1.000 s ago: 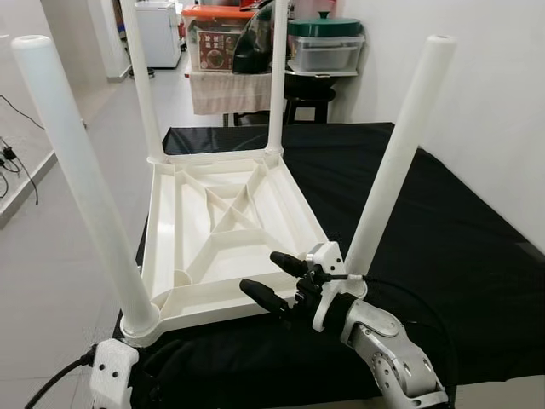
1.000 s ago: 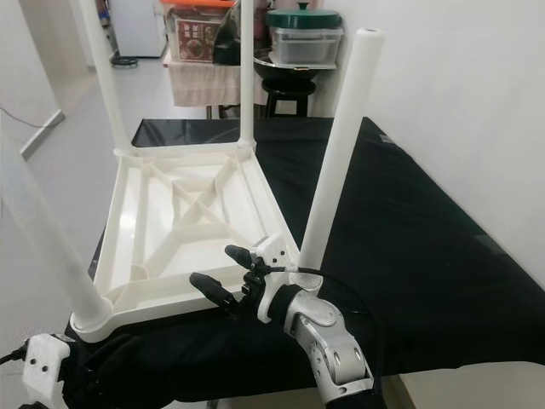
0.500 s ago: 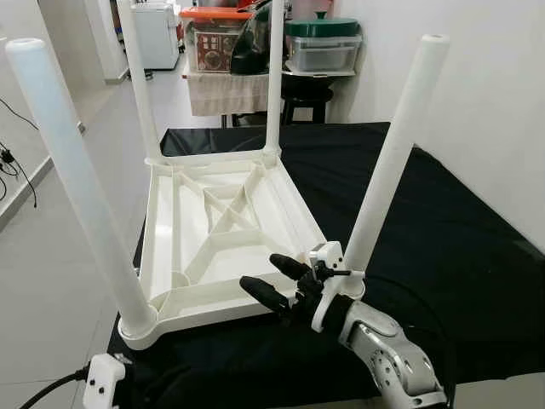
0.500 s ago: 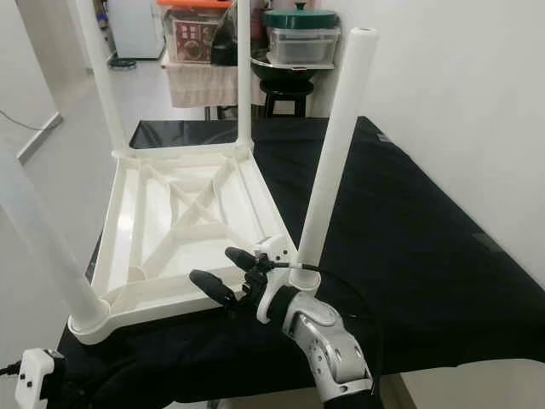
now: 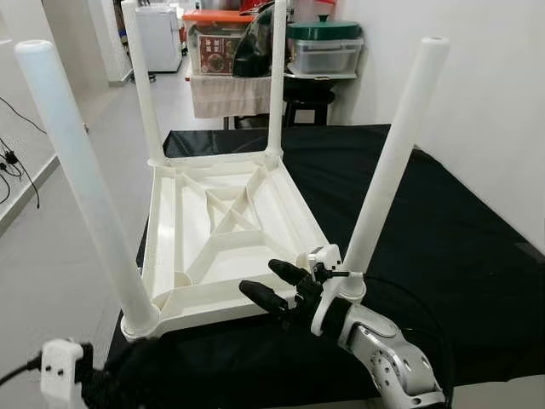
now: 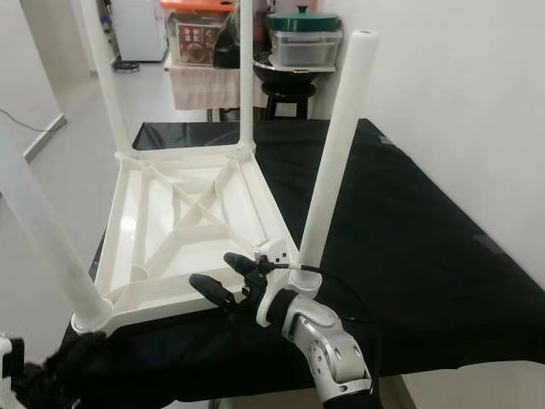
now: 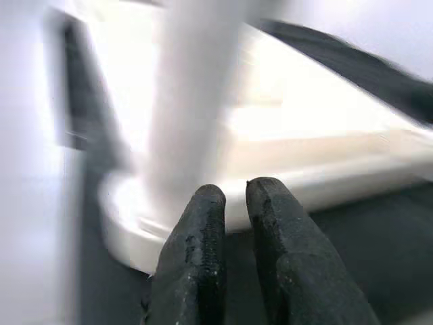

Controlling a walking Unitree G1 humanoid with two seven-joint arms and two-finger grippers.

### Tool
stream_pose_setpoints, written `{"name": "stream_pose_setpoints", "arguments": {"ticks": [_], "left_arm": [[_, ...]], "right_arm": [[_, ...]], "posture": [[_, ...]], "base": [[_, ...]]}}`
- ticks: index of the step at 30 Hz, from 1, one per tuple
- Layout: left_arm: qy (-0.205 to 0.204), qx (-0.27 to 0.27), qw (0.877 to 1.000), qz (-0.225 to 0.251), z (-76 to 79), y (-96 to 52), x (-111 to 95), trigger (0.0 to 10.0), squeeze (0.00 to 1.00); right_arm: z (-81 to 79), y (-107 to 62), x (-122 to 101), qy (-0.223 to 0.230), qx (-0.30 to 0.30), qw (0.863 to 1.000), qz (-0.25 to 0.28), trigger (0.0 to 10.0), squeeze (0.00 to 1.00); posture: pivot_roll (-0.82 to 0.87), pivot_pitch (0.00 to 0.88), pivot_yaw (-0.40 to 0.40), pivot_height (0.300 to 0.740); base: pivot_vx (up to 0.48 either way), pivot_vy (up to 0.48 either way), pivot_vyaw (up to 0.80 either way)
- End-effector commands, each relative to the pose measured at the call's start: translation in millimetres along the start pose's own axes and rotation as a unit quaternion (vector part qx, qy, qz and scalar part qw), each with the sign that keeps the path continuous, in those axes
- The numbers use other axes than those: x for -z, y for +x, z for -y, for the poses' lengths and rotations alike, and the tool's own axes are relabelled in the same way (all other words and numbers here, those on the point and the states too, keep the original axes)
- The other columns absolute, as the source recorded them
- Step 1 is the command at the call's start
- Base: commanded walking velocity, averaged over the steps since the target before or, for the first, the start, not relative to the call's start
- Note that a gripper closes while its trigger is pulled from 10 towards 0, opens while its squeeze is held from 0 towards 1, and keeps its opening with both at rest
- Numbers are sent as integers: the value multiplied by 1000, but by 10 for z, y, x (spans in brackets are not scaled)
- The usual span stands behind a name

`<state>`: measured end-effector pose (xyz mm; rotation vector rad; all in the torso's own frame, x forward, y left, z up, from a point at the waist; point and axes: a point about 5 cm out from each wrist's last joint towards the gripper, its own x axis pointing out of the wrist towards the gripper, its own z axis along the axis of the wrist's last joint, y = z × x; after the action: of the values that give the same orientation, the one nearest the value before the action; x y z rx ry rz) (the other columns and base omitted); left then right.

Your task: Building children table

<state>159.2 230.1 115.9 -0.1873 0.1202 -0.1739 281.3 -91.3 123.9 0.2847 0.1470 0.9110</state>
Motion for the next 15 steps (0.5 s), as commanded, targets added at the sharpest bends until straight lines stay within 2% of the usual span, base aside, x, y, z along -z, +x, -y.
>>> {"name": "stream_pose_setpoints", "arguments": {"ticks": [1, 4, 5, 6, 13, 15], "left_arm": [[23, -44, 999, 5, -88, -2, 5, 10000, 0], [33, -57, 998, 18, -94, 48, -40, 10000, 0], [39, -54, 997, 26, -82, 70, -70, 10000, 180], [42, -51, 997, 35, -67, 85, -99, 10000, 1000], [69, -49, 995, 45, -43, 184, -151, 10000, 1000], [59, -12, 997, 42, 33, 251, -148, 10000, 1000]], "right_arm": [[1, 19, -3, 8, -5, 1000, -2, 10000, 0], [0, 22, -3, 8, -7, 1000, -3, 10000, 0], [-2, 23, -2, 8, -8, 1000, -4, 10000, 0], [-4, 24, -2, 8, -8, 1000, -4, 10000, 0], [-6, 25, -6, 7, -7, 1000, -3, 10000, 0], [-7, 24, -8, 7, -8, 1000, -3, 10000, 0]], "posture": [[122, 0, -43, 740], [122, 0, -43, 740], [119, 0, -41, 740], [116, 0, -38, 740], [112, 0, -35, 740], [110, 0, -35, 740]], "base": [[0, 0, 0], [0, 0, 0], [0, 0, 0], [0, 0, 0], [0, 0, 0], [0, 0, 0]]}}
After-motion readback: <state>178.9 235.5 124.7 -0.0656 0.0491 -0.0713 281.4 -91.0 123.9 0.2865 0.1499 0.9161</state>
